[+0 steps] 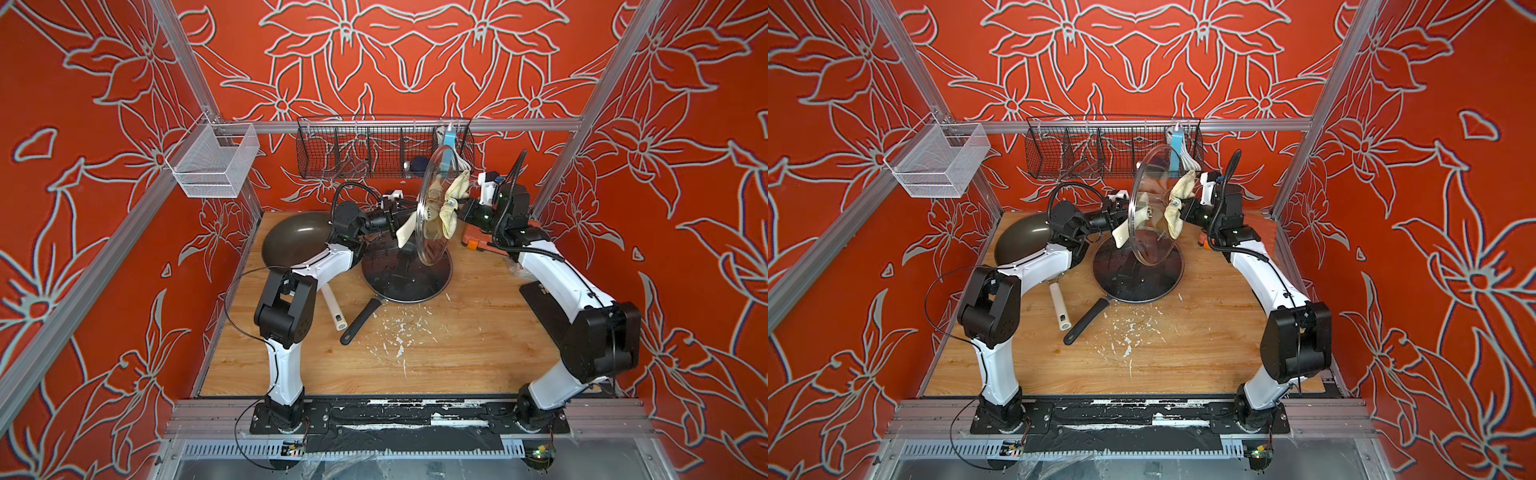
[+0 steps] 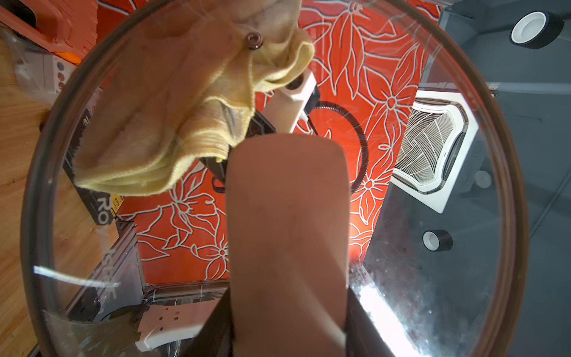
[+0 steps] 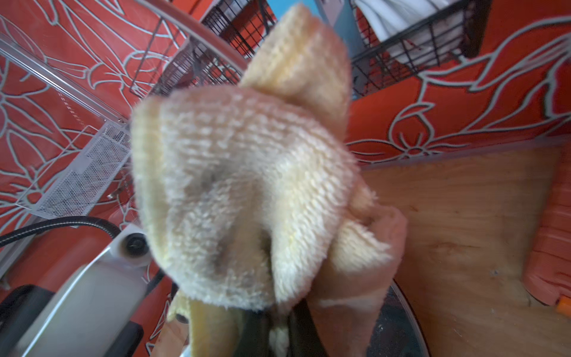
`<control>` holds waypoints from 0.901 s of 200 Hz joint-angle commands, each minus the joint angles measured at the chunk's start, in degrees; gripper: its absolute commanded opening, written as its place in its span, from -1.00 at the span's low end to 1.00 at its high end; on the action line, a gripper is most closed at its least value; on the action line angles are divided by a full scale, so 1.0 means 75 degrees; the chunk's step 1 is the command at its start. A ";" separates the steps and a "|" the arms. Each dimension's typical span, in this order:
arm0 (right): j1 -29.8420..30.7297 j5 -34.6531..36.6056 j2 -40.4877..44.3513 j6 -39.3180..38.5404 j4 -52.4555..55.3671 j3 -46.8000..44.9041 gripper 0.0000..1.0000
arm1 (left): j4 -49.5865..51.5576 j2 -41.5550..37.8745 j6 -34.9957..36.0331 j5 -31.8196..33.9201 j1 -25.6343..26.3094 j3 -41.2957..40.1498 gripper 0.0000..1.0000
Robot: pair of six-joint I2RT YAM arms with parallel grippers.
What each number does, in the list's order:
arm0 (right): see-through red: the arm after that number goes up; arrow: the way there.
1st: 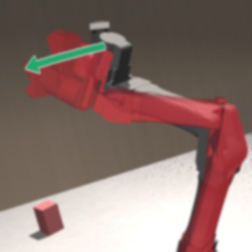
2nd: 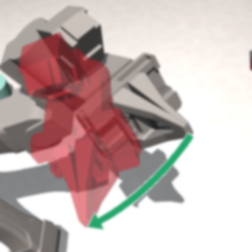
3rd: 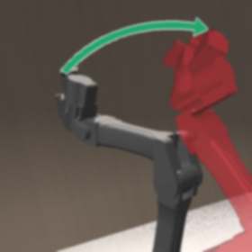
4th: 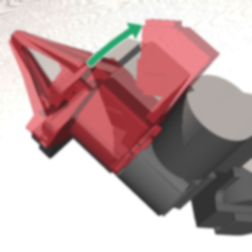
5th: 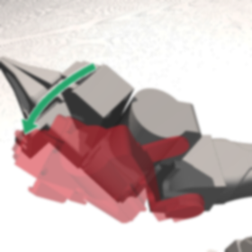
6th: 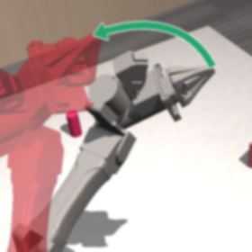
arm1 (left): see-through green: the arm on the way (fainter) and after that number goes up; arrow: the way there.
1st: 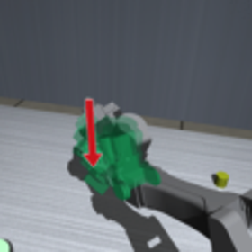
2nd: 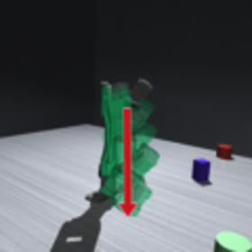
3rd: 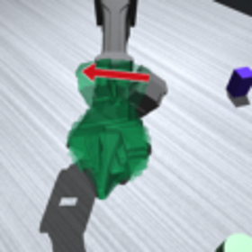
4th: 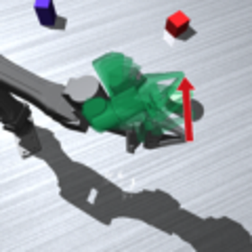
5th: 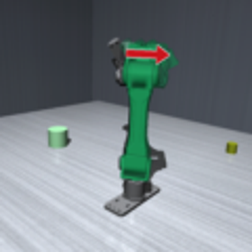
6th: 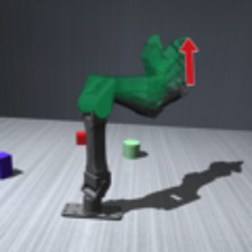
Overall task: Wipe the pot lid with a cloth
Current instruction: Wipe the pot lid.
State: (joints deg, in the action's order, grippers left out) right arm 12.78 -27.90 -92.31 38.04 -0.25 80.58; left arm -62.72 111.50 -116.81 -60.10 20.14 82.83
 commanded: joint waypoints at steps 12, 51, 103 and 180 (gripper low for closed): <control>-0.0016 -0.0094 0.0014 0.0064 0.0126 0.0548 -1.00 | -0.1907 -0.0568 -0.1376 0.0327 0.0050 0.0630 -1.00; 0.0283 -0.0474 -0.0052 -0.0426 0.0649 0.2077 -1.00 | -0.1973 -0.0475 -0.1396 0.0342 0.0056 0.0602 -1.00; 0.0795 -0.1493 0.0058 -0.0805 0.0438 0.2827 -1.00 | -0.1882 -0.0447 -0.1378 0.0349 0.0057 0.0547 -1.00; -0.0074 -0.0093 -0.0336 -0.0957 0.1134 0.2477 -1.00 | -0.1928 -0.0496 -0.1353 0.0285 0.0057 0.0499 -1.00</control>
State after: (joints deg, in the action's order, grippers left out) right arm 14.94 -32.36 -93.01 30.85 7.51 100.90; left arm -64.84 111.50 -116.81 -60.42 20.14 82.83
